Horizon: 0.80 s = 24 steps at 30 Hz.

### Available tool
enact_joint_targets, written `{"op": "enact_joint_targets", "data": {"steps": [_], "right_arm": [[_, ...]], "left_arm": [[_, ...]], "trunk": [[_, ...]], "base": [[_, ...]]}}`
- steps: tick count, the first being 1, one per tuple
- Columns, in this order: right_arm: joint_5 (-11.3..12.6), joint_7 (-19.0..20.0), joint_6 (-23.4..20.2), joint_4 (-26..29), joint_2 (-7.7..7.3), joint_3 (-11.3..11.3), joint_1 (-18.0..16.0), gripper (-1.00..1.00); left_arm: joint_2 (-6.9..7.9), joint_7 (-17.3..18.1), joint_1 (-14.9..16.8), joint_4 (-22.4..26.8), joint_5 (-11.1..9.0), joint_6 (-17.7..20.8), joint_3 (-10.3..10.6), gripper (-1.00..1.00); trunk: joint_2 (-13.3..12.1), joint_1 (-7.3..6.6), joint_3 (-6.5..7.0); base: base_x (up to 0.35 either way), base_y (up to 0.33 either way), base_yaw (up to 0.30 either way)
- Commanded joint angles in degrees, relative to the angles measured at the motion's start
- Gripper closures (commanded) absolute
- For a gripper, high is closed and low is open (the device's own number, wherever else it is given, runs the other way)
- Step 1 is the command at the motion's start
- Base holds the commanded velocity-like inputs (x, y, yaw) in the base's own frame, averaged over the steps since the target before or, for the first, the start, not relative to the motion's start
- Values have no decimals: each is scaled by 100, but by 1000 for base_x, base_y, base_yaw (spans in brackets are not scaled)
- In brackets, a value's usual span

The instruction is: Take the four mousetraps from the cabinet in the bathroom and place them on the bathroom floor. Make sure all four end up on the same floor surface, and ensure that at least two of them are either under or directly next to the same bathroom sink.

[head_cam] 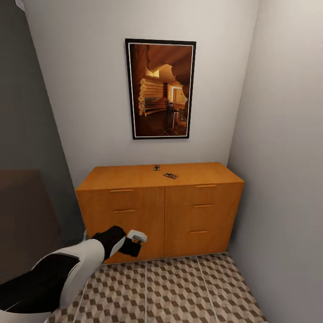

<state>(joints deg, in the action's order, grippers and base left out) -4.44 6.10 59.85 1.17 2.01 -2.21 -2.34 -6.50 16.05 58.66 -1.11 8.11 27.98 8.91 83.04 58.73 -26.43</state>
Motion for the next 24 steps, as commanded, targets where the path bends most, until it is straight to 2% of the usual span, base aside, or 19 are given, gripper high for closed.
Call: {"op": "enact_joint_targets", "data": {"steps": [1,8,12,15,16,19,24], "right_arm": [[14,16,15,-3,-1,-17,-4,100],[14,14,15,-3,-6,-11,-4,100],[14,14,15,1,-7,-9,-4,100],[14,14,15,3,-9,-3,-4,100],[16,14,15,5,-18,4,-4,100],[18,11,15,11,-26,10,-4,100],[23,-126,15,32,-54,24,-4,100]], "left_arm": [[1,-44,-59,-107,58,-197,13,100],[111,-245,-617,-289,54,-926,5,100],[198,-275,-977,-305,41,-1631,-2,100],[258,-343,-1187,-309,33,-1973,-3,100],[339,-546,-1479,-307,21,-2333,-3,100],[411,-795,-1764,-310,-2,-2787,-5,100],[587,-1005,-2160,-307,-122,-3233,-14,100]], "trunk": [[4,0,-6],[4,0,-6],[4,0,-6],[4,0,-6],[4,0,-6],[4,0,-6],[4,0,-6]], "base": [[0,0,0],[0,0,0],[0,0,0],[0,0,0],[0,0,0],[0,0,0],[0,0,0]]}}
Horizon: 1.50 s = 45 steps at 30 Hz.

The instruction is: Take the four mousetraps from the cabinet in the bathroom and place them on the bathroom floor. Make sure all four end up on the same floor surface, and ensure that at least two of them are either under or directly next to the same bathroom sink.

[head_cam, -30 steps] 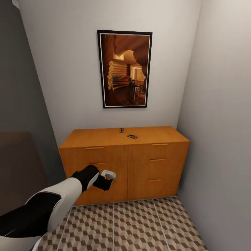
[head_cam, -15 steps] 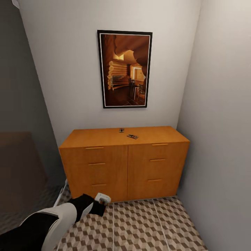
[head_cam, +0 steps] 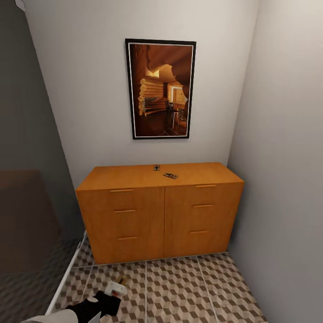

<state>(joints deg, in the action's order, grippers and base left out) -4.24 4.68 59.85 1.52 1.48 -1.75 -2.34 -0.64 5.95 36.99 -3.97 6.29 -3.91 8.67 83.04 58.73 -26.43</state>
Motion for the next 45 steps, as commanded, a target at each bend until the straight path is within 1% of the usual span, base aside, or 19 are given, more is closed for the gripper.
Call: {"op": "enact_joint_targets", "data": {"steps": [1,3,4,5,6,9,10,13,15,16,17,23,32,33,35,36,39,41,45], "right_arm": [[2,-79,15,12,-13,-21,-4,100],[2,-256,15,71,-65,-20,-4,100],[0,-378,15,134,-106,-19,-4,100],[-3,-540,15,266,-148,-19,-4,100],[-4,-627,15,404,-168,-19,-4,100],[-6,-745,15,906,-229,-18,-4,100],[-6,-756,15,1021,-244,-18,-4,100],[0,-772,-899,1846,-401,-18,-4,100],[16,-760,-1642,2507,-549,-18,-4,100],[22,-757,-2110,3063,-635,-18,-4,100],[22,-759,-2235,3267,-659,-18,-4,100],[39,-762,-2449,3821,-697,-18,-4,100],[38,-687,-2451,3823,-676,-40,-4,100],[38,-684,-2442,3782,-674,-42,-4,100],[38,-676,-2393,3523,-669,-49,-4,100],[38,-675,-2376,3465,-669,-52,-4,100],[28,-639,-2268,3211,-667,-69,-4,100],[9,-552,-2231,3151,-672,-72,-4,100],[-16,-335,-2210,3118,-700,-60,-4,100]], "left_arm": [[67,-12,-76,-19,-13,-135,8,100],[185,-26,-184,-17,-185,-317,5,100],[270,-30,-244,-19,-360,-462,5,100],[393,-31,-316,-22,-697,-690,4,100],[458,-32,-364,-23,-936,-845,4,100],[588,-33,-524,-28,-1380,-1216,3,100],[606,-33,-561,-29,-1430,-1297,3,100],[666,-33,-791,-33,-1578,-1916,3,100],[683,-38,-940,-33,-1609,-2469,3,100],[686,-44,-1071,-33,-1623,-2856,3,100],[687,-47,-1123,-33,-1628,-2956,3,100],[683,-50,-1230,-34,-1638,-3142,3,100],[679,-59,-1273,-28,-1713,-3157,-6,100],[679,-64,-1273,-24,-1781,-3155,-9,100],[675,-306,-1278,-14,-2137,-3156,-13,100],[674,-399,-1277,-13,-2225,-3157,-11,100],[665,-988,-1280,7,-2676,-3168,-7,100],[649,-1177,-1280,29,-2791,-3170,-8,100],[600,-1289,-1282,51,-2853,-3153,-19,100]], "trunk": [[4,0,-5],[4,0,-5],[4,0,-5],[4,0,-5],[4,0,-5],[4,0,-5],[4,0,-5],[4,0,-5],[4,0,-5],[4,0,-5],[4,0,-5],[4,0,-5],[4,0,-5],[4,0,-5],[4,0,-5],[4,0,-5],[4,0,-5],[4,0,-5],[4,0,-5]], "base": [[0,0,0],[0,0,0],[0,0,0],[0,0,0],[0,0,0],[0,0,0],[0,0,0],[0,0,0],[0,0,0],[0,0,0],[0,0,0],[0,0,0],[0,0,0],[0,0,0],[0,0,0],[0,0,0],[0,0,0],[0,0,0],[0,0,0]]}}
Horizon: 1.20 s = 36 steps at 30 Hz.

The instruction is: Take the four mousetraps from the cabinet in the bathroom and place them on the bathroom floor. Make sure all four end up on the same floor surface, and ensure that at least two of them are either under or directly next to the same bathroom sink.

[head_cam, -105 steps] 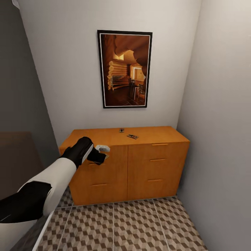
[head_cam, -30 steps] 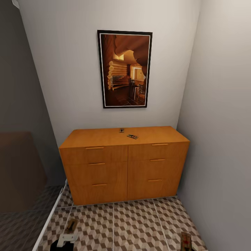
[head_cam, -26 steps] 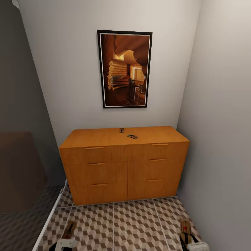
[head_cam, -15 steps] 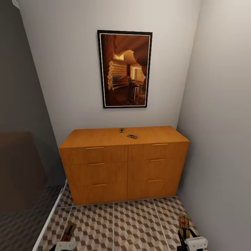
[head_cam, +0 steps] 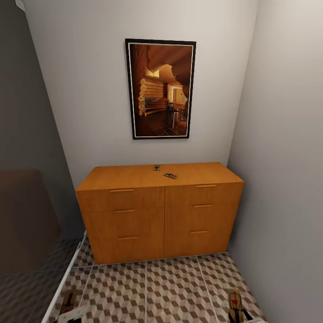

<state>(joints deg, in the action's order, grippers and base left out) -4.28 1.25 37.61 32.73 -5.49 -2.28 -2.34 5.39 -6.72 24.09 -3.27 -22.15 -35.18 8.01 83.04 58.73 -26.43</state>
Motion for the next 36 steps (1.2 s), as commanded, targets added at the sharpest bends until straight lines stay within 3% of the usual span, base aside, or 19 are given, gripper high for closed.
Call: {"op": "enact_joint_targets", "data": {"steps": [1,6,13,31,36], "right_arm": [[-14,51,20,-6,-12,-5,-4,100],[-19,114,33,-11,-21,3,-4,100],[-13,76,55,1,-11,23,-4,100],[-3,48,60,40,4,30,-4,100],[-2,-115,53,41,10,34,-4,100]], "left_arm": [[-40,-30,9,-15,-16,-24,51,100],[-172,-20,8,-73,-11,-40,80,100],[-67,1,8,-101,-9,-34,87,100],[-90,4,8,-103,-9,-12,87,100],[-109,4,8,-103,-9,-8,87,100]], "trunk": [[4,0,-6],[4,0,-6],[4,0,-6],[4,0,-6],[4,0,-6]], "base": [[0,0,0],[0,0,0],[0,0,0],[0,0,0],[0,0,37]]}}
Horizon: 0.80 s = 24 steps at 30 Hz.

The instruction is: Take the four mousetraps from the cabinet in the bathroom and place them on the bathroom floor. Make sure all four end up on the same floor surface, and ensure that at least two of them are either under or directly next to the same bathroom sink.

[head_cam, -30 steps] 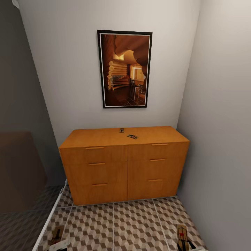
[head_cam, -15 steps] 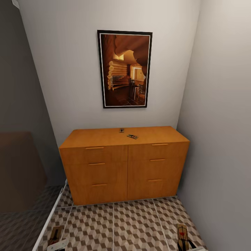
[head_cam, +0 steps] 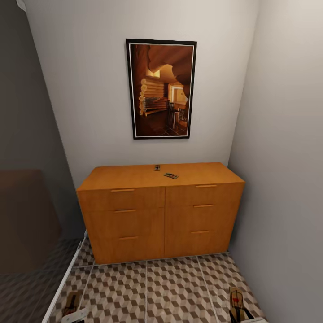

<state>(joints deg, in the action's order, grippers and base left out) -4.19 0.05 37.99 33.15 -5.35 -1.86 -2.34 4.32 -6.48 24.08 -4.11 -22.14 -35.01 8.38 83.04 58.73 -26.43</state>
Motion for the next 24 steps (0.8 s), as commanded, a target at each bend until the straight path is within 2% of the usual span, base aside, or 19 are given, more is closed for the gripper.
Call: {"op": "enact_joint_targets", "data": {"steps": [1,6,24], "right_arm": [[-12,-21,13,-2,-3,-9,-3,100],[-8,-183,9,-2,-1,-15,-3,100],[-3,-212,7,-7,-1,-16,-3,100]], "left_arm": [[-4,-20,9,-20,-10,-25,49,100],[-13,-20,9,-21,-10,-24,49,100],[-45,-20,9,-21,-10,-22,51,100]], "trunk": [[4,0,-6],[4,0,-6],[4,0,-6]], "base": [[0,0,112],[0,0,190],[-17,0,245]]}}
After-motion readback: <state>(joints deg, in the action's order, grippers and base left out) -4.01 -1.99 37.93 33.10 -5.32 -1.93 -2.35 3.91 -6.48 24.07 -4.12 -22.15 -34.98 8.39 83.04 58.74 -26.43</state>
